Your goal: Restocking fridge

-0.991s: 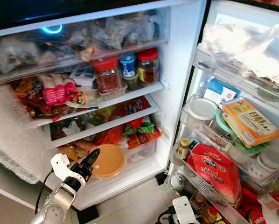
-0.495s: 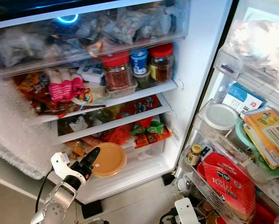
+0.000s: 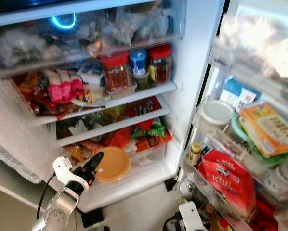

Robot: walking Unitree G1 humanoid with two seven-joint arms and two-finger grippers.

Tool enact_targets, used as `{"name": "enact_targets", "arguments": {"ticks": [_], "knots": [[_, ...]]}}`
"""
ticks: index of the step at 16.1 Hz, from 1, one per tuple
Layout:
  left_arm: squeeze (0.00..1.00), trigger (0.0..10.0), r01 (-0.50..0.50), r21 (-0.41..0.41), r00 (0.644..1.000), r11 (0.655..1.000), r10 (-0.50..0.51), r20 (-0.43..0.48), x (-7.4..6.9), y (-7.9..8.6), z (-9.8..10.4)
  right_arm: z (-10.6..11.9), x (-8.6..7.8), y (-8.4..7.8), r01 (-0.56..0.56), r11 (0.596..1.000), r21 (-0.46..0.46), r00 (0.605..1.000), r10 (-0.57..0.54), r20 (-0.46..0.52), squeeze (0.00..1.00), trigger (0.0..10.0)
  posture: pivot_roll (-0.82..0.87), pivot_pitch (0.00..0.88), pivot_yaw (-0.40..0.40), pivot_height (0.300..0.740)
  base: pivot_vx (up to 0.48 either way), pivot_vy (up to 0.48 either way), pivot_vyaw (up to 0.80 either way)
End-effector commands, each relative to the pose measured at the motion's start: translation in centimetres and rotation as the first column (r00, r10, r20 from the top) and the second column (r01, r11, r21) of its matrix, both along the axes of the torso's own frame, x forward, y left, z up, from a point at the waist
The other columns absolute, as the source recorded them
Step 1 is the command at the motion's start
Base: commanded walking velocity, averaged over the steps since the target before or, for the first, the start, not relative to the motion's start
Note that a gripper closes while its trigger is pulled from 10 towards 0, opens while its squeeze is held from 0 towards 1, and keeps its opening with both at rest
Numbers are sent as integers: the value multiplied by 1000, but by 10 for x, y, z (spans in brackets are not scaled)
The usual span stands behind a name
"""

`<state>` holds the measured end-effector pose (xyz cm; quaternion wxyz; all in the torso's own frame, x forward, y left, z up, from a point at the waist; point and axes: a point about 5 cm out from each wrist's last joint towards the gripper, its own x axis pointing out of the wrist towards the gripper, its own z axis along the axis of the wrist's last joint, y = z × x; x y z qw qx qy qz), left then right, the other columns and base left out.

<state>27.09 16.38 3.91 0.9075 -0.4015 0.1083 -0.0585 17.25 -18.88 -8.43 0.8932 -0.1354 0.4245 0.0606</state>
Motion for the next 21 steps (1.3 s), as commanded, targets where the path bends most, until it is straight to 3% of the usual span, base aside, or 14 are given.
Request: {"name": "enact_targets", "arguments": {"ticks": [1, 9, 21], "knots": [[0, 10000, -17, -3, 1000, 1000, 17, 6, 1, 3, 2, -9, -18, 1, 1, 1000, 1, 997, 0, -77, 0, 10000, -183, 77, 48, 641, 0, 0, 0], [0, 10000, -11, -1, 999, 1000, 11, 32, 6, 2, 8, -9, -18, 0, 0, 1000, 2, 997, 0, -79, 0, 10000, -183, 77, 47, 641, 0, 0, 0], [0, 10000, -7, -5, 999, 1000, 7, 36, 6, 1, 8, -11, -24, 0, -22, 1000, -14, 996, 20, -89, 0, 10000, -188, 71, 49, 641, 249, 0, 40]]}}
